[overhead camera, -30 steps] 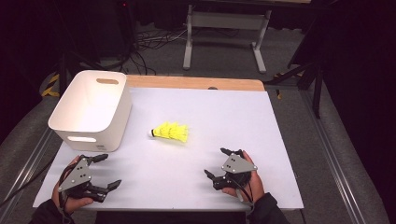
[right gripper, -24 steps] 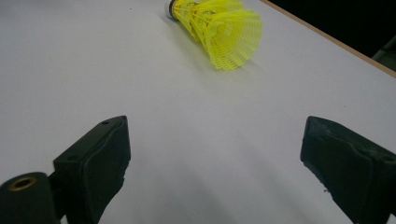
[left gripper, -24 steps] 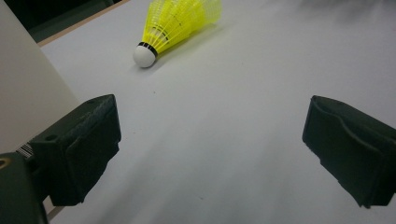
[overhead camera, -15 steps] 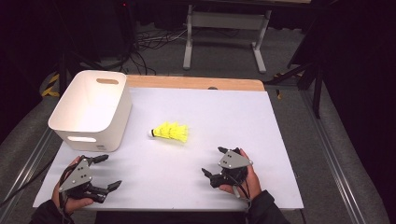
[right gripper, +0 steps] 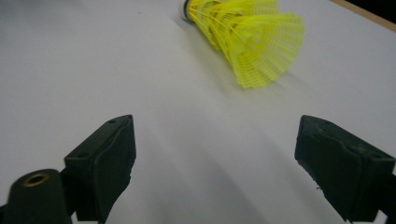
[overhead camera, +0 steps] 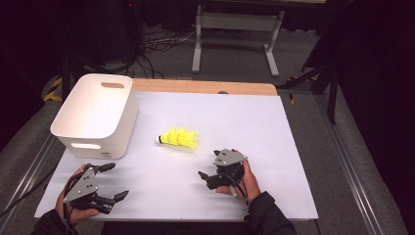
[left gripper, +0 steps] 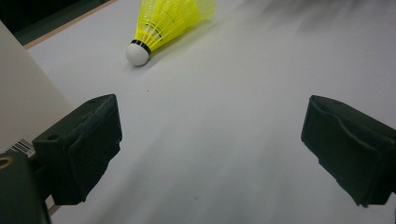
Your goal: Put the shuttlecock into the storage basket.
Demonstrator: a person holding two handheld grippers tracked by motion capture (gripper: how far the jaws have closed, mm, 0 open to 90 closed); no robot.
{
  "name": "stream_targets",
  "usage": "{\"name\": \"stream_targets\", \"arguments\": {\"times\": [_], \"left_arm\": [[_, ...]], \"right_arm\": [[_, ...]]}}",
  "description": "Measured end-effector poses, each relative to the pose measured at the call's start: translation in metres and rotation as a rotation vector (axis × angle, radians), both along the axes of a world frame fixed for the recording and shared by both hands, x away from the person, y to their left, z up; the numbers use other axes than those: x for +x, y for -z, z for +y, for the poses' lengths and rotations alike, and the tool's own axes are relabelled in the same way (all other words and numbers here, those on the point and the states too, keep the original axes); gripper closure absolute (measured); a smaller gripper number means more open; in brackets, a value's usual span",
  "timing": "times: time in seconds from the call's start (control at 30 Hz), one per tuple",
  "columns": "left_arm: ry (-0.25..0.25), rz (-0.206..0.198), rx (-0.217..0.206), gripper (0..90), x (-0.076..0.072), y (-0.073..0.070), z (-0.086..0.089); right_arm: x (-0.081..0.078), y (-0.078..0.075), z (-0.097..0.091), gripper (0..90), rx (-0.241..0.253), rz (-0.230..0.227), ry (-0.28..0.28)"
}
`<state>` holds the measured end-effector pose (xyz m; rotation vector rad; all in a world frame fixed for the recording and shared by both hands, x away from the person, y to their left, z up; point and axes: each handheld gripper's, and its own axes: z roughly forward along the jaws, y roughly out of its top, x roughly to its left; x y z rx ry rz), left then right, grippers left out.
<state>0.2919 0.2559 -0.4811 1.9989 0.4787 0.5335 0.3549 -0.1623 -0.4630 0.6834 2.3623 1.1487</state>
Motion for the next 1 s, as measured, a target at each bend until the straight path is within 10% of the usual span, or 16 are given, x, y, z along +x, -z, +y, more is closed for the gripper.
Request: {"name": "stream_targets", "arguments": {"times": [1.0], "left_arm": [[0.016, 0.006, -0.004, 5.9, 0.001, 0.0, -0.002]], "right_arm": [[0.066, 0.006, 0.063, 23.8, 0.006, 0.131, -0.04]]}}
